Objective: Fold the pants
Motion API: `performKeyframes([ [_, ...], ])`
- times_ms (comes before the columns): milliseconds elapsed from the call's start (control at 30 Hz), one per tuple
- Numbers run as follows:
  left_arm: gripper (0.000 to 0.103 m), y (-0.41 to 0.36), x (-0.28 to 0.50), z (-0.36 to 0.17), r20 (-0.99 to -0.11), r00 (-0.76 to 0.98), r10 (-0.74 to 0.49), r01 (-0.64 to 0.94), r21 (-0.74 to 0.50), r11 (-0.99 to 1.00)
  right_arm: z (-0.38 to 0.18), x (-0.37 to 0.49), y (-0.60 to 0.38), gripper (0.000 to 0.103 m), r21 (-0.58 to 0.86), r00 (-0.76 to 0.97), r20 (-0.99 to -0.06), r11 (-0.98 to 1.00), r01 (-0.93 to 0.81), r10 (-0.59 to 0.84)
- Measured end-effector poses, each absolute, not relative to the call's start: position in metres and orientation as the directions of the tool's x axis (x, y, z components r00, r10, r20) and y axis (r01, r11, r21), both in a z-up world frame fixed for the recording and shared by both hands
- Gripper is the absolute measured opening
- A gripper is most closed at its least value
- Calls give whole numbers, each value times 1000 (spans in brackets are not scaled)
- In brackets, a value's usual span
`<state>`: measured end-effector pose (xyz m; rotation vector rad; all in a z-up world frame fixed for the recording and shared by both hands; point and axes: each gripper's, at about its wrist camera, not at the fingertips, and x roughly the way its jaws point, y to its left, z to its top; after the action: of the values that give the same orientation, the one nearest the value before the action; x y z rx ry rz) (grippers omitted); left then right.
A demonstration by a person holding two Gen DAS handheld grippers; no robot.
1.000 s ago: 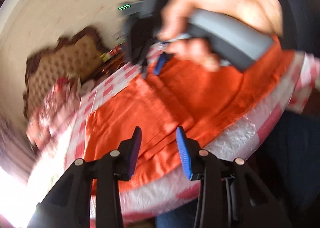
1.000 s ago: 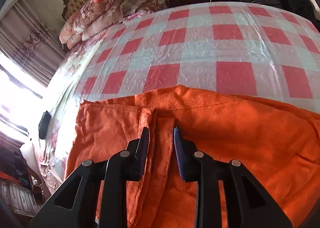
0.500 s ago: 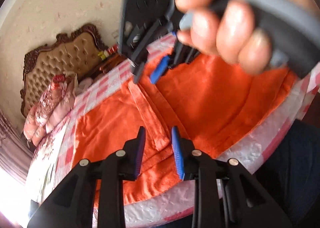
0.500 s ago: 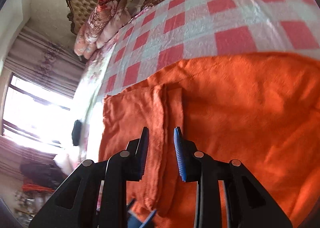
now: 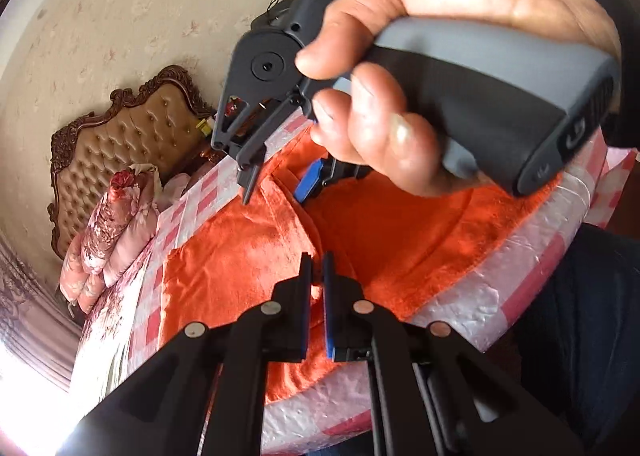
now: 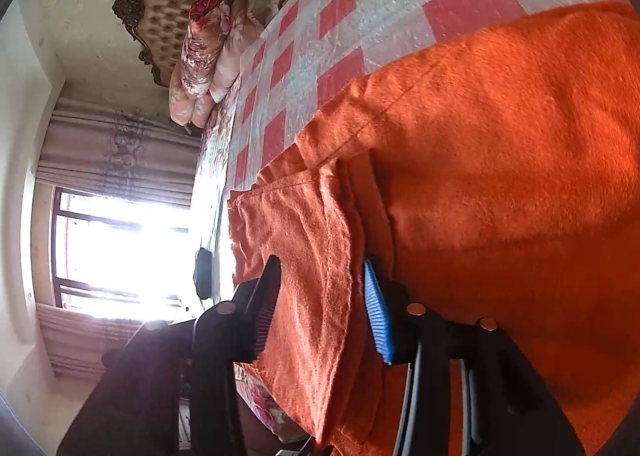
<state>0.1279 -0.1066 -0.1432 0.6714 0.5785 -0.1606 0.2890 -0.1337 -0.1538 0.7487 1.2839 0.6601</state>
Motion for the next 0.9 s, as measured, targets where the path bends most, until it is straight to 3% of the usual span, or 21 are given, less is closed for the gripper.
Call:
performKeyframes([
  [200, 5, -104, 123, -137, -537, 843, 35, 313, 543, 779, -135, 303, -115, 43, 701, 201, -685, 709, -82, 701],
  [233, 5, -104, 122, -137, -538, 842, 35, 315, 543, 778, -133, 305, -111, 31, 675, 209, -705, 732, -97, 678],
  [267, 5, -104, 123, -138, -543, 839, 37, 317, 543, 778, -129, 306, -107, 5, 640, 223, -729, 760, -117, 648],
  [500, 5, -104, 133, -152, -594, 804, 18, 348, 495, 796, -129, 298, -108, 5, 464, 315, -812, 871, -162, 491],
  [567, 9, -102, 132, -154, -596, 803, 13, 350, 490, 798, -134, 296, -106, 6, 454, 310, -817, 874, -172, 486],
  [633, 26, -98, 132, -150, -614, 789, -21, 365, 441, 820, -132, 295, -103, 8, 439, 317, -820, 879, -188, 477],
  [767, 27, -44, 119, -111, -613, 781, -122, 300, 198, 933, -116, 284, -106, 14, 350, 373, -838, 917, -190, 397],
  [900, 38, 45, 122, -88, -540, 842, 4, 13, 29, 999, -87, 242, -105, 15, 316, 477, -786, 919, -236, 393],
])
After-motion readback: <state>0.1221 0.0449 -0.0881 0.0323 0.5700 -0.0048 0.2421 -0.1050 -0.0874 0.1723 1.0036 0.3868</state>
